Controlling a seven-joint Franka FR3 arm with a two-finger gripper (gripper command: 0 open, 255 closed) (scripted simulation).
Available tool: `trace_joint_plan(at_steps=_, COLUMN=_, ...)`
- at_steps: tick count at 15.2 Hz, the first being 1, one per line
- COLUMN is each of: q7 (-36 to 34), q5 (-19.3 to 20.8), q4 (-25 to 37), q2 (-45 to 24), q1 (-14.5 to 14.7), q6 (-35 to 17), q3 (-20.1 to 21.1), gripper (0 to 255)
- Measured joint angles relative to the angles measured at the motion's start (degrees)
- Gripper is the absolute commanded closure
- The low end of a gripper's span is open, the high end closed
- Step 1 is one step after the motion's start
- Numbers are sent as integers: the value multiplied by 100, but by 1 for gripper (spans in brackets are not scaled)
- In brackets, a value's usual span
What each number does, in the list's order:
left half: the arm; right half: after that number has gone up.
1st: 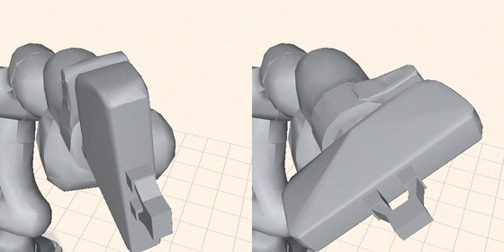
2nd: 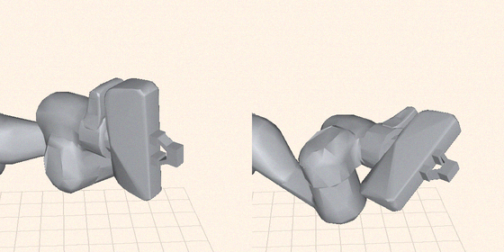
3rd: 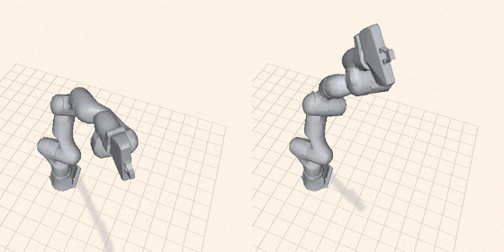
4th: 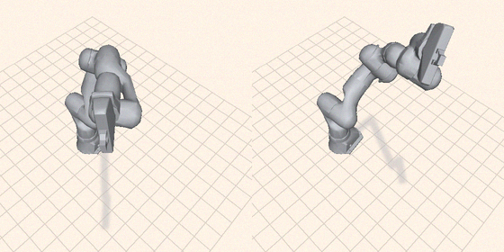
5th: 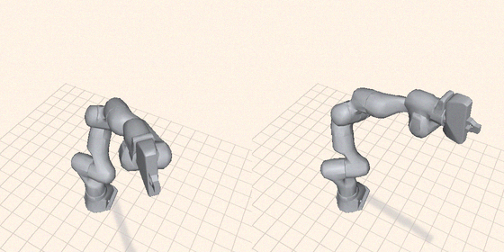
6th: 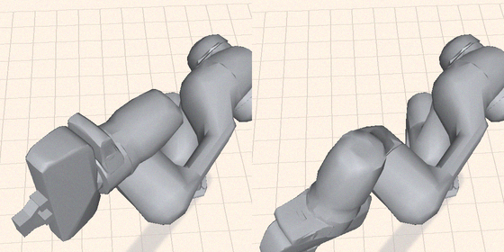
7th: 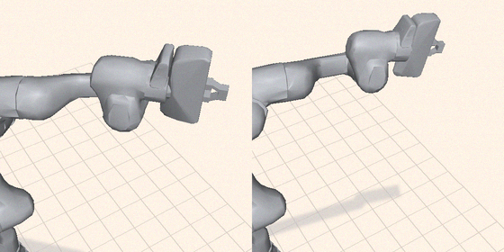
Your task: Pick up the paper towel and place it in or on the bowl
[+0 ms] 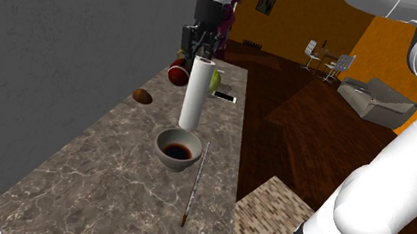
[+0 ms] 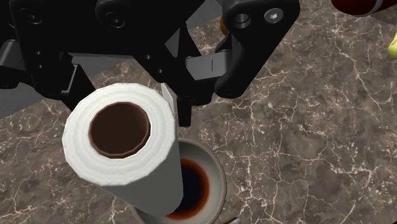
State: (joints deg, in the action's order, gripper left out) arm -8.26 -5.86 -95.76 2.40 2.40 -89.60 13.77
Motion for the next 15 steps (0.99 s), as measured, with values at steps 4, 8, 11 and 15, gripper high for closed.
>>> trace_joint_plan(at_steps=4, q7=20, q5=-11, q4=-358, q2=39, q1=7, q6=-319, q3=8, gripper=255)
trace_joint_plan(at_steps=8, q7=61, q5=-22, q4=-716, q2=75, q1=5, q6=-640, q3=5, gripper=255)
trace_joint_plan(at_steps=11, q7=78, q5=-33, q4=-966, q2=103, q1=9, q6=-864, q3=9, gripper=255)
trace_joint_plan(at_steps=15, q7=116, q5=-30, q4=-1238, q2=69, q1=5, q6=-1165, q3=6, gripper=255)
